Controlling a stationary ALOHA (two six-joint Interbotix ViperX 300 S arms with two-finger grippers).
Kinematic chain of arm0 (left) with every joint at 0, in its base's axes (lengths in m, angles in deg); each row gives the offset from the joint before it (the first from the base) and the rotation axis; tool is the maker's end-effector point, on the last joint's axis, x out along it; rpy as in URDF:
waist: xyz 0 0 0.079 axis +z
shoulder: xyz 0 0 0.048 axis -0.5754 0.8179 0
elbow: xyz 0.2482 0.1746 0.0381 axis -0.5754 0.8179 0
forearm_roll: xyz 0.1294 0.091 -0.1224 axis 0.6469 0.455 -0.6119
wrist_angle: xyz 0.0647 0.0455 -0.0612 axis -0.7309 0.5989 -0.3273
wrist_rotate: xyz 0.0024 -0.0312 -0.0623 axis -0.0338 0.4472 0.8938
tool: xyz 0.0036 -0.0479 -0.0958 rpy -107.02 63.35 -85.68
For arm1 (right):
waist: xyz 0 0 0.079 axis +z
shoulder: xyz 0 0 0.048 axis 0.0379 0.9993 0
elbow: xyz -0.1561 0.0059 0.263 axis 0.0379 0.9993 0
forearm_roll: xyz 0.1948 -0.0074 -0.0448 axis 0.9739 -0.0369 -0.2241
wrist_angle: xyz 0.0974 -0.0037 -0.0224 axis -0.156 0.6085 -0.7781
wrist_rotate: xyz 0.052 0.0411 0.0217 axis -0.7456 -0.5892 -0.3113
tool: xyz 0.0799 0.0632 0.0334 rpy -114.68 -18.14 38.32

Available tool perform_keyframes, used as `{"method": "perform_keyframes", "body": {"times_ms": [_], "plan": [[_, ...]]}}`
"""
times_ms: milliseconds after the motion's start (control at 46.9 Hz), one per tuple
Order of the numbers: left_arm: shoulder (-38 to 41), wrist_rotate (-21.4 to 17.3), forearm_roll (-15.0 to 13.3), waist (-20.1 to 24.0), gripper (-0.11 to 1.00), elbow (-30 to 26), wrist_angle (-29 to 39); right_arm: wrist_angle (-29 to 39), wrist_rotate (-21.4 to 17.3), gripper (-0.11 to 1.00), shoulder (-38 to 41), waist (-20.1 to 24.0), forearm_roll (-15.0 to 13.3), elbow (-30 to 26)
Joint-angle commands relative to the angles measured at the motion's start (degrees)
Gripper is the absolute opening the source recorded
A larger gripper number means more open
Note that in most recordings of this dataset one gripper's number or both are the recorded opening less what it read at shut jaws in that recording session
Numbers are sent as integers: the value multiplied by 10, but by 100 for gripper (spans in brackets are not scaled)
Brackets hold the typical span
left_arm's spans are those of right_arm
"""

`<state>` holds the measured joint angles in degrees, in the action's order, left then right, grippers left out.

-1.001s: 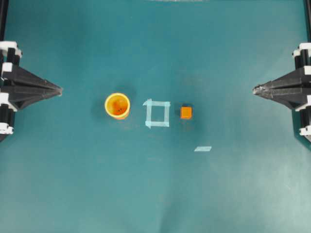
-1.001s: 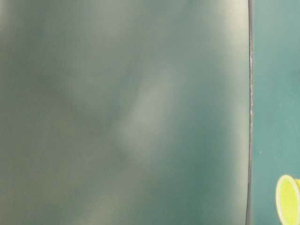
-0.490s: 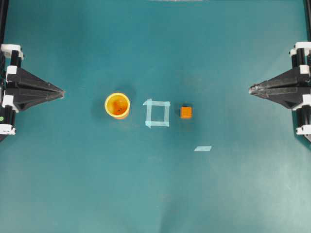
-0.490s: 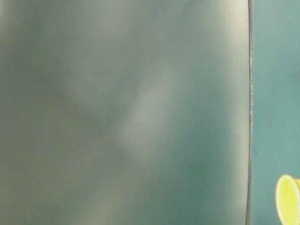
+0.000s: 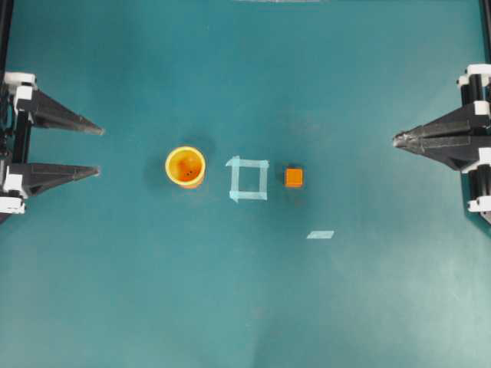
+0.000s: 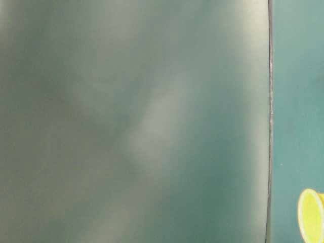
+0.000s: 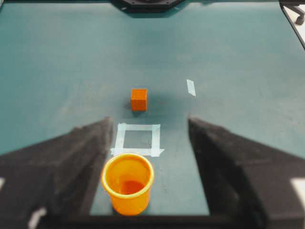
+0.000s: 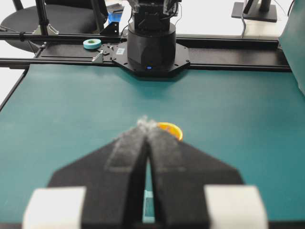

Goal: Move the cup to the left with left arm.
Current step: 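Open the left gripper and extend it toward the orange cup, then move the open left gripper around the orange cup's side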

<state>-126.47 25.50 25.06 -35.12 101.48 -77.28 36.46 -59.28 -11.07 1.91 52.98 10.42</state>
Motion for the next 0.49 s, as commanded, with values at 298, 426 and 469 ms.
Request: {"method": "perform_keyframes", "body": {"times_ms": [298, 426, 469], "plan": [[81, 0, 4, 31, 77, 5, 13, -5, -1, 0, 2, -3, 1, -18], [131, 0, 4, 32, 84, 8, 11, -5, -2, 0, 2, -2, 1, -18], [147, 0, 4, 32, 86, 8, 9, -5, -2, 0, 2, -3, 1, -18]]}}
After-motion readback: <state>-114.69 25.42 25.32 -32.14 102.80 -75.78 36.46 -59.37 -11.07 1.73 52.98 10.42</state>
